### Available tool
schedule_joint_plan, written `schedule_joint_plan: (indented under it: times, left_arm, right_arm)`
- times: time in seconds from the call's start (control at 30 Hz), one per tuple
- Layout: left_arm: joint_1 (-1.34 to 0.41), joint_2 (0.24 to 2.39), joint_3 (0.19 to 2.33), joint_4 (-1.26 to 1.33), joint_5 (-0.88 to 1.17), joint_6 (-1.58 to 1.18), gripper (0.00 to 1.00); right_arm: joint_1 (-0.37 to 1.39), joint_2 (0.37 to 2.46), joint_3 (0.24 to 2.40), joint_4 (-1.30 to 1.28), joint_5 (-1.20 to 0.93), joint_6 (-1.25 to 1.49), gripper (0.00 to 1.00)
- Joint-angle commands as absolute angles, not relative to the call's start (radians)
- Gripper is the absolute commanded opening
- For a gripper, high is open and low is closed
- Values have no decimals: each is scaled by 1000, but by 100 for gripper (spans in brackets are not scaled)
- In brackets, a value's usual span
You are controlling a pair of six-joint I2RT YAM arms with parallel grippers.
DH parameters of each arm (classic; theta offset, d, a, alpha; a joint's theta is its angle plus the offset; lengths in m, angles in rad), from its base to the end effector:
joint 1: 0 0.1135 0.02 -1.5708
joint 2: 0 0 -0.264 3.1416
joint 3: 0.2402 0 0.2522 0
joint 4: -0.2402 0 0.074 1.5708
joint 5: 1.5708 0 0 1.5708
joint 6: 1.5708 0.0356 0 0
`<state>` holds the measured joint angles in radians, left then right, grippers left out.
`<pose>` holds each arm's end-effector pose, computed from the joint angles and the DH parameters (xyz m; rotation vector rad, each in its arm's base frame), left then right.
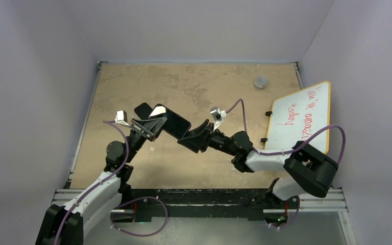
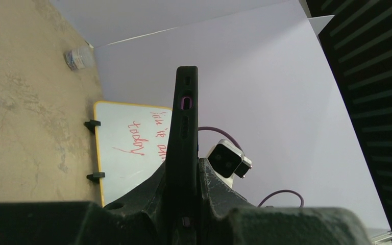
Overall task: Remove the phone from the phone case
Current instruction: Remove the phone case from the phone.
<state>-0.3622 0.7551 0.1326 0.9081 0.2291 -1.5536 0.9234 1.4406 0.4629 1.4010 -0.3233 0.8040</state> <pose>0.1524 -0.0664 0.2310 -0.6530 1.3756 -1.7442 0.1542 0.2227 0.2499 -0.4086 1.2895 1.6818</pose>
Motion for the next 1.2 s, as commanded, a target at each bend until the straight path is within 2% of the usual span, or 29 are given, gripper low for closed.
schedule_joint_plan:
  times: [0.0, 0.17, 0.37, 0.6, 0.7, 1.17]
  left_arm:
    - [-367, 740, 140, 1013, 207, -1573, 0]
    - [-367, 726, 116, 1017, 191, -1582, 0]
    - [-367, 735, 136, 1009, 210, -1575, 0]
    - [-367, 734, 126, 990, 228, -1590, 0]
    - [-366, 734, 127, 972, 248, -1597, 0]
    - [-367, 728, 156, 836, 402, -1603, 0]
  right_arm:
    - [936, 1443, 515, 1458, -304, 794, 45]
    - [936, 1439, 522, 1445, -297, 776, 43]
    - [935, 1427, 522, 1405, -271, 733, 33]
    - [935, 1427, 526, 1379, -265, 683, 14]
    - [936, 1424, 522, 1361, -254, 651, 0]
    - [935, 1390, 584, 1089, -327, 350, 0]
